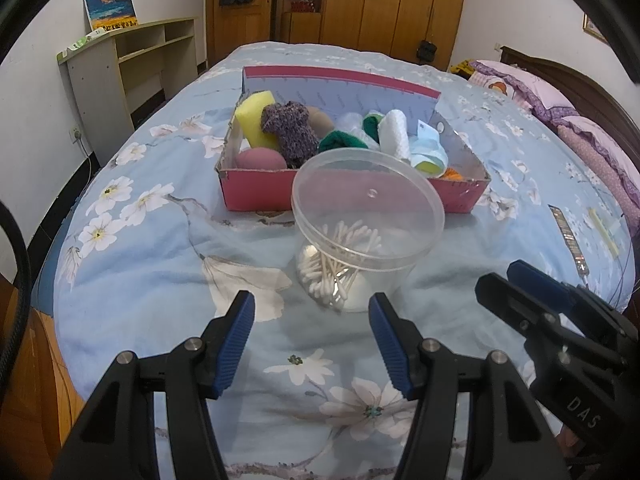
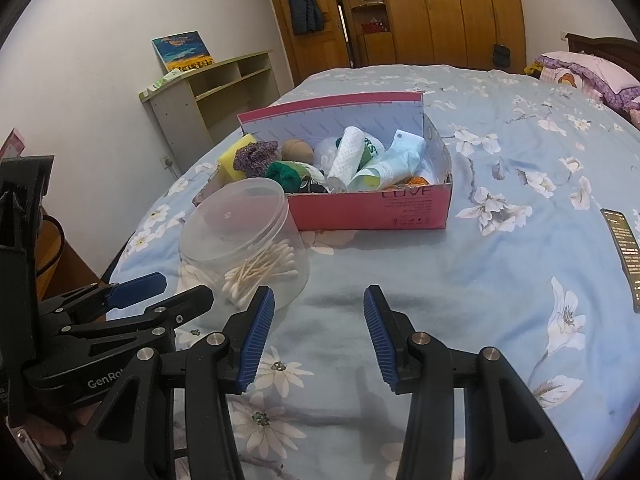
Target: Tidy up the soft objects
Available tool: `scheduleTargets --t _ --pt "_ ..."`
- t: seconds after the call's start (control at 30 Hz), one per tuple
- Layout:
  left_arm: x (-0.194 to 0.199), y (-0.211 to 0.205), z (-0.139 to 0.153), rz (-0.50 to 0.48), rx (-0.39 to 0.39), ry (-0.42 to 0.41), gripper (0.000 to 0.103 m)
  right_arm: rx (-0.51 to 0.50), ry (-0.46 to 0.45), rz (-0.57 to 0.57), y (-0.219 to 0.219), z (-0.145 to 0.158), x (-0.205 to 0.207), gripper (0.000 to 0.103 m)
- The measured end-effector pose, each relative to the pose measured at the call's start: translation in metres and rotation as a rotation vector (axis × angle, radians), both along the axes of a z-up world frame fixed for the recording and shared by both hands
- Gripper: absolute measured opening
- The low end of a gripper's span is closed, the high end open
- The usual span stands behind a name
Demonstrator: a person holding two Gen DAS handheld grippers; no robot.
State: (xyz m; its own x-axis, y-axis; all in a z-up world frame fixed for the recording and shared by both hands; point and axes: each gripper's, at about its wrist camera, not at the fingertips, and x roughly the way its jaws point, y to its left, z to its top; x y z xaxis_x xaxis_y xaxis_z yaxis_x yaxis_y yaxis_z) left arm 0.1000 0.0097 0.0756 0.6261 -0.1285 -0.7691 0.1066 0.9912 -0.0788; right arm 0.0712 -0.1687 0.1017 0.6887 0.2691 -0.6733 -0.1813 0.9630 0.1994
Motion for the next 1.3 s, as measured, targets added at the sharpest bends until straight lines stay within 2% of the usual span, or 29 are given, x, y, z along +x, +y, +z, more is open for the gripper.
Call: scheduleTargets --t 1.3 --pt "0.0014 -0.0036 -0.0069 0.005 0.016 0.035 0.062 0.014 0.02 -0.002 -0.0003 -0.0039 -0.0004 0.048"
